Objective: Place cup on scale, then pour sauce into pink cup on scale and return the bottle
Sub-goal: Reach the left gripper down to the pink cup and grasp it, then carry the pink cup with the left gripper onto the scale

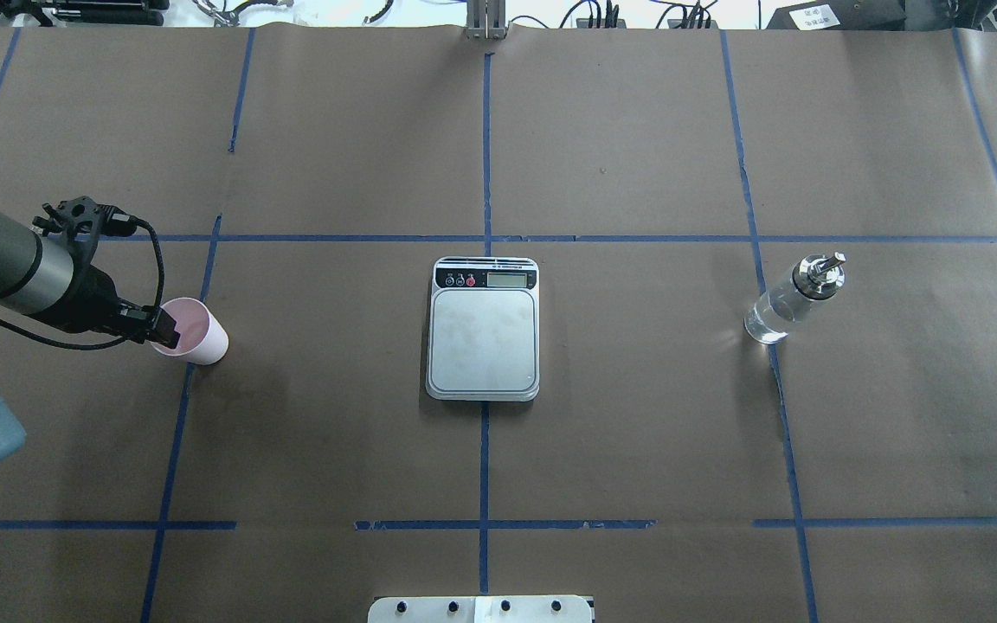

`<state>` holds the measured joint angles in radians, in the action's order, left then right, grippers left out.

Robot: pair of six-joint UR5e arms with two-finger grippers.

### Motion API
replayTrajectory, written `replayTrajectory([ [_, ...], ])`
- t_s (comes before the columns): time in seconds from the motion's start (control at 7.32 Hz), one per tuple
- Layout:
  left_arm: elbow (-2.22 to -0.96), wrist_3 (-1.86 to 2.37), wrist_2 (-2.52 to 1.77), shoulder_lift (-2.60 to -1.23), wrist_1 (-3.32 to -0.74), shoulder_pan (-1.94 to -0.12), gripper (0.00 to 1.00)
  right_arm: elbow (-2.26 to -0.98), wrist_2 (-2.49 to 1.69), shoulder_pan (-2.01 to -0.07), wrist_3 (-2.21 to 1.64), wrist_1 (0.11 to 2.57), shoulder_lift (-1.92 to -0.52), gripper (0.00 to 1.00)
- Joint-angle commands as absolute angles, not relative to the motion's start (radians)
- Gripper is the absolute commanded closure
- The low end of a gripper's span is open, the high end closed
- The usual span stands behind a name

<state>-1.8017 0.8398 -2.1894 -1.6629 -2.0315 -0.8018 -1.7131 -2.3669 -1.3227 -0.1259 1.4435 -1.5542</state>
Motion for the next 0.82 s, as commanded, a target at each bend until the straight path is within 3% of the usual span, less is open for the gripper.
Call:
replayTrajectory([
  [0.0, -1.898, 0.891, -2.191, -1.711, -1.932, -0.805, 1.00, -1.712, -2.367, -1.321, -0.126, 1.443, -1.552, 0.00],
  [0.27, -1.934, 1.093, -2.162, -2.016, -1.635, -0.754, 1.00, -1.713, -2.367, -1.319, -0.127, 1.443, -1.552, 0.00],
  [0.41, -1.921, 1.197, -2.049, -2.119, -1.578, -0.641, 1.00, -1.713, -2.367, -1.319, -0.127, 1.442, -1.551, 0.00],
  [0.68, -1.803, 1.224, -1.979, -2.236, -1.583, -0.586, 1.00, -1.712, -2.367, -1.318, -0.127, 1.442, -1.551, 0.00],
])
